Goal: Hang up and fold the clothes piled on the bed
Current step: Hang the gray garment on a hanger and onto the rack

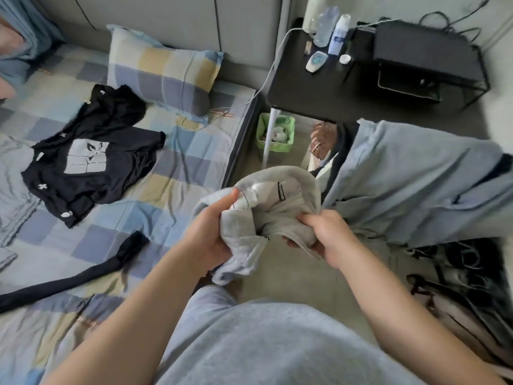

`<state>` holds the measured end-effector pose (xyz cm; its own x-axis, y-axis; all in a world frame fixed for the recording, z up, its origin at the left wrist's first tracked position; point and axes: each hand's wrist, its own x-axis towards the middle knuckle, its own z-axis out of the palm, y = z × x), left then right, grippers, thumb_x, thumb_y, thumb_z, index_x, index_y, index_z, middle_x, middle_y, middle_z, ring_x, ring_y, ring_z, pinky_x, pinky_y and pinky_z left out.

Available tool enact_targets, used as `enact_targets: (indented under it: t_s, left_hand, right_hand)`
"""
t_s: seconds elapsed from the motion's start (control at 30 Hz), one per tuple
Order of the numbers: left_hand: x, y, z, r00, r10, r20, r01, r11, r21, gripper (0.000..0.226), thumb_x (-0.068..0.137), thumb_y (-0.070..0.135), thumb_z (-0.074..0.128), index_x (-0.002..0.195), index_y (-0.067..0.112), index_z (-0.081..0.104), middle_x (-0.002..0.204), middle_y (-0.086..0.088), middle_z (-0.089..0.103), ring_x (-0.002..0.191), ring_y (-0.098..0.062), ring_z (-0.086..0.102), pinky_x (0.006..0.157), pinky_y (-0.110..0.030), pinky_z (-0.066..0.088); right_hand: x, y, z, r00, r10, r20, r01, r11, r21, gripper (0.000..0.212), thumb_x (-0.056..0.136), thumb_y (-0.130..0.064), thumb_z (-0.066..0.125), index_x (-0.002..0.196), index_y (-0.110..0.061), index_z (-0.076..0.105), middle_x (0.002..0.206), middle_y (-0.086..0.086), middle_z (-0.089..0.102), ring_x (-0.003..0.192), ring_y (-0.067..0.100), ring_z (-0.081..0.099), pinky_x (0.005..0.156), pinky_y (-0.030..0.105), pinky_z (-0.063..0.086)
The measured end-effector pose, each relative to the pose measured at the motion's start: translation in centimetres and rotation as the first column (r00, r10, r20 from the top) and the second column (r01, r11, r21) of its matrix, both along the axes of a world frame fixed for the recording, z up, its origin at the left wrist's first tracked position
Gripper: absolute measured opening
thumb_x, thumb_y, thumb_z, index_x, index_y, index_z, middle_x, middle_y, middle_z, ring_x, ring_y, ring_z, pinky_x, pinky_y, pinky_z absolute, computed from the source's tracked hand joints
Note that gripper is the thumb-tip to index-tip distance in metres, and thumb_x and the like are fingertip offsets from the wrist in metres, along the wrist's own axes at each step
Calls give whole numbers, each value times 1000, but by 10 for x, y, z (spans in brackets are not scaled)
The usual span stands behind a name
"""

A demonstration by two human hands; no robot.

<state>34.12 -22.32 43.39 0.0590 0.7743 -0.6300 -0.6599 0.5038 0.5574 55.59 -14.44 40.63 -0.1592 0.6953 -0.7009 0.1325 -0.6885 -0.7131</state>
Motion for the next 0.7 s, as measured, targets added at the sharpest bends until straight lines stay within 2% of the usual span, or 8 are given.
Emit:
enact_targets:
  t_s: [0.07, 0.13, 0.23, 0.33, 0.4, 0.47, 0.57, 0.7]
  left_hand:
    - [38, -4, 2, 994, -77, -76, 79, 997, 17, 57, 91, 42, 63, 133, 4, 62, 135, -27, 59, 128, -40, 57, 112, -52, 42]
    - [75, -7, 5, 980, -185, -72, 187, 982, 14, 53, 88, 42, 66, 127, 6, 67, 128, -25, 64, 120, -37, 63, 100, -48, 53]
    - [129, -1, 14, 947, -308, -86, 311, 950, 21, 58, 88, 44, 62, 131, 6, 64, 126, -25, 66, 119, -38, 64, 99, -48, 52]
    - [183, 15, 22, 905, -400, -148, 414, 907, 78, 52, 94, 37, 58, 131, 0, 61, 128, -29, 63, 120, -43, 62, 96, -48, 56]
    - [217, 24, 25, 872, -458, -171, 479, 871, 112, 47, 99, 33, 55, 130, -3, 59, 128, -30, 62, 120, -44, 61, 98, -50, 54]
    - [248, 34, 28, 834, -519, -189, 546, 826, 139, 45, 101, 32, 53, 129, -2, 60, 126, -29, 64, 118, -42, 63, 97, -52, 54]
    - [295, 54, 36, 771, -592, -235, 633, 751, 188, 32, 102, 29, 53, 115, 5, 70, 117, -25, 70, 108, -38, 69, 79, -43, 61]
    - [351, 91, 50, 701, -647, -301, 712, 658, 245, 31, 102, 27, 56, 116, 2, 68, 113, -24, 71, 106, -37, 70, 80, -43, 61]
  right_hand:
    - [44, -14, 4, 993, -117, -26, 117, 993, 30, 15, 95, -7, 64, 107, -5, 71, 103, 18, 76, 95, 34, 73, 84, 49, 59]
    - [88, -34, 10, 983, -185, 0, 184, 981, 54, 14, 95, -10, 64, 108, -11, 70, 103, 13, 76, 92, 26, 74, 80, 38, 58]
    - [152, -66, 23, 954, -139, 264, 84, 974, 209, 16, 97, -33, 63, 101, -20, 69, 96, 2, 74, 91, 20, 70, 80, 38, 53]
    - [212, -94, 38, 860, -85, 504, -52, 967, 251, 40, 95, -48, 58, 67, -19, 56, 56, -16, 59, 58, 10, 57, 55, 29, 42]
    - [245, -111, 42, 879, -163, 449, 64, 972, 228, 39, 97, -40, 61, 70, -12, 58, 56, -10, 59, 48, 11, 59, 44, 23, 43]
    - [271, -123, 46, 887, -319, 334, 255, 941, 222, 28, 98, -32, 62, 93, -5, 67, 83, 7, 69, 62, 16, 70, 46, 23, 51]
    - [305, -130, 52, 798, -556, 235, 488, 823, 290, 20, 98, -24, 61, 99, -5, 65, 99, 15, 67, 82, 24, 70, 52, 27, 55]
    - [345, -121, 70, 624, -778, 72, 709, 603, 365, 15, 96, -21, 65, 107, -11, 65, 107, 16, 71, 96, 28, 72, 72, 43, 61]
